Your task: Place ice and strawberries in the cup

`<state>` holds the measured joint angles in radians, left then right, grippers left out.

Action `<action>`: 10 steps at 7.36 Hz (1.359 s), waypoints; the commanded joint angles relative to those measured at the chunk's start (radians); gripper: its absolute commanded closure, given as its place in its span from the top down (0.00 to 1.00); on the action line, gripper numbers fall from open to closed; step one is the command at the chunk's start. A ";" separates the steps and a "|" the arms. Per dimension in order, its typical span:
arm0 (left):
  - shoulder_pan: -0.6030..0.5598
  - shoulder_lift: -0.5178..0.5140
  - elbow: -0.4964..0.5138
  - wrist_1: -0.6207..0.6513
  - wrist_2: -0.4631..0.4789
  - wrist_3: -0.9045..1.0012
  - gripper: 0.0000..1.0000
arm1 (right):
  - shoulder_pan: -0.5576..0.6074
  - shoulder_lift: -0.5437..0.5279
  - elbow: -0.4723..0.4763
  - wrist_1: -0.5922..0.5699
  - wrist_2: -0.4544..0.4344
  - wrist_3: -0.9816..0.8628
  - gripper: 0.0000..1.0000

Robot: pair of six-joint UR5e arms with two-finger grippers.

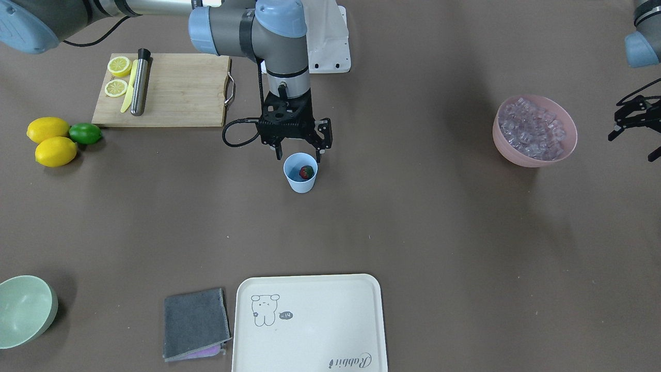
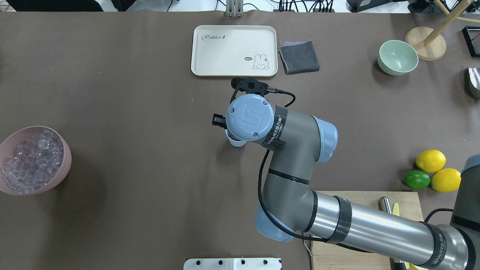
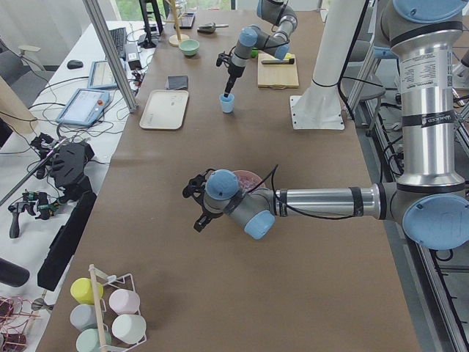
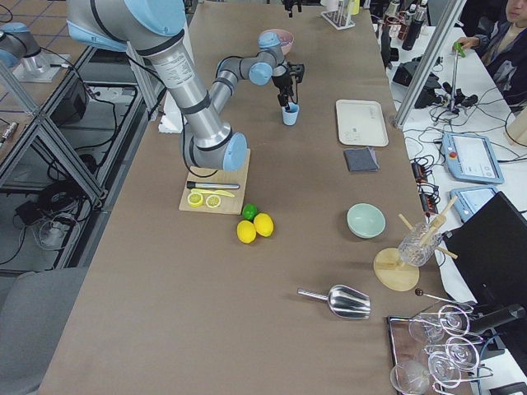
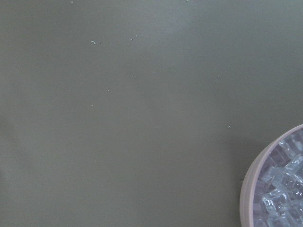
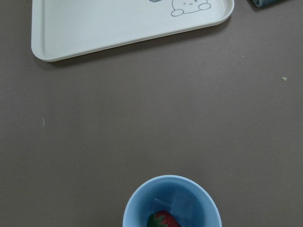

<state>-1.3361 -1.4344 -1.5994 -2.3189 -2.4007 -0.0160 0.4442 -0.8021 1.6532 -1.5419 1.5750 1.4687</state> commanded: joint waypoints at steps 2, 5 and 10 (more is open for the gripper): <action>-0.002 0.012 0.027 0.024 -0.033 0.002 0.99 | 0.078 -0.171 0.101 0.002 0.117 -0.013 0.99; -0.052 0.040 0.052 0.079 -0.087 0.013 0.99 | 0.186 -0.338 0.237 -0.009 0.226 -0.162 1.00; -0.253 -0.055 -0.060 0.699 -0.004 0.599 0.99 | 0.491 -0.521 0.246 -0.010 0.419 -0.707 1.00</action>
<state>-1.5313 -1.4458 -1.6047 -1.8358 -2.4604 0.4137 0.8460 -1.2631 1.8990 -1.5524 1.9418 0.9360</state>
